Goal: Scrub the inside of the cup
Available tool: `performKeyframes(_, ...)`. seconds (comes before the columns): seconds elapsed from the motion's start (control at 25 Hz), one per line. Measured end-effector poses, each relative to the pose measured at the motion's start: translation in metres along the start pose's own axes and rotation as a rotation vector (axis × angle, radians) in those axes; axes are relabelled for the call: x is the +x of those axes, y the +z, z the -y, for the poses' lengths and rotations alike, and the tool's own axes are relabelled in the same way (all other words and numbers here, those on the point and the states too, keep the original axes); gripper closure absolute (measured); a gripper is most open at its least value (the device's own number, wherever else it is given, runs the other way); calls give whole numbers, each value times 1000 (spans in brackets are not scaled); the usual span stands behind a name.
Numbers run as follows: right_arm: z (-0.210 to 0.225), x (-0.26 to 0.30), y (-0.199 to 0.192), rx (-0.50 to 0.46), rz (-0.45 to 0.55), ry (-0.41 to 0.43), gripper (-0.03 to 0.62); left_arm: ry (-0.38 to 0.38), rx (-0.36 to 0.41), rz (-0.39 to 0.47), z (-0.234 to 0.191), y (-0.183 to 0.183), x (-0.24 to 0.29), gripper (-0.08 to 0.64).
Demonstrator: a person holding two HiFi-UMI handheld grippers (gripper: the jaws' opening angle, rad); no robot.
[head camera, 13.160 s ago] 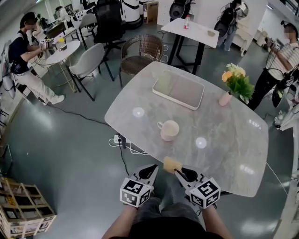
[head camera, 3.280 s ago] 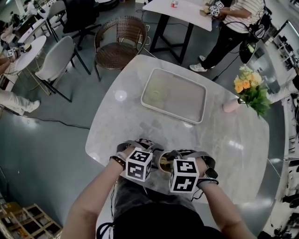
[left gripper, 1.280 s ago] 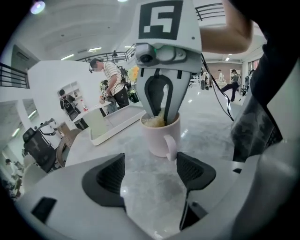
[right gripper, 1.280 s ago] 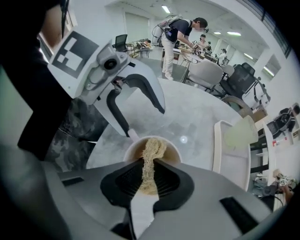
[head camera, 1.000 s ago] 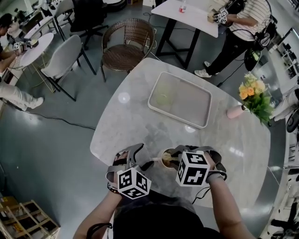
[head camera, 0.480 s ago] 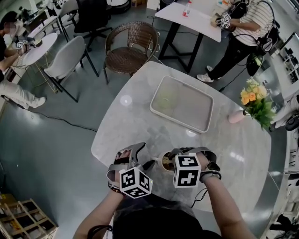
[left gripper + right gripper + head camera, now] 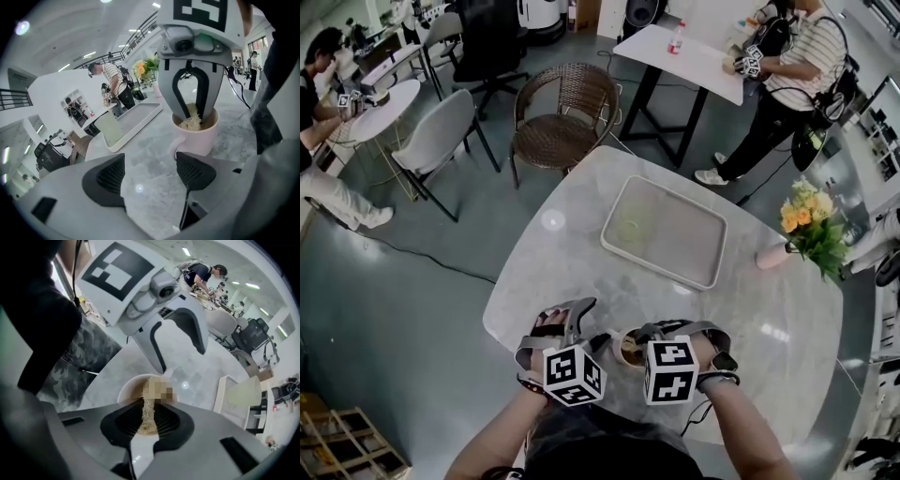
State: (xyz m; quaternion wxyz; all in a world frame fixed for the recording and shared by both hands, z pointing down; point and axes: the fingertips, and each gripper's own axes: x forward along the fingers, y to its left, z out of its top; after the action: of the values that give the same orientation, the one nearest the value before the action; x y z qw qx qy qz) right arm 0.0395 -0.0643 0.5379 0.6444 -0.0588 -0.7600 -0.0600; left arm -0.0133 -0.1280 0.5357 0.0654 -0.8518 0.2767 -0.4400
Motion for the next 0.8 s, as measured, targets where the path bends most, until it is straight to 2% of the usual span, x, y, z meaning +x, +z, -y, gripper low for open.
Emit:
performKeyframes(0.24, -12, -15, 10, -51, 66, 56, 532, -18, 41, 15, -12, 9, 14, 208)
performKeyframes(0.4, -13, -24, 14, -34, 88, 87, 532, -54, 99, 43, -12, 22, 24, 209)
performKeyframes(0.52, -8, -22, 13, -11, 89, 65, 532, -105, 129, 74, -6, 24, 27, 207)
performKeyframes(0.64, -2, -20, 11, -21, 82, 20, 532, -177, 70, 92, 2, 11, 21, 207)
performKeyframes(0.8, 3, -10, 9, -93, 65, -31, 532, -299, -6, 91, 27, -16, 0, 205)
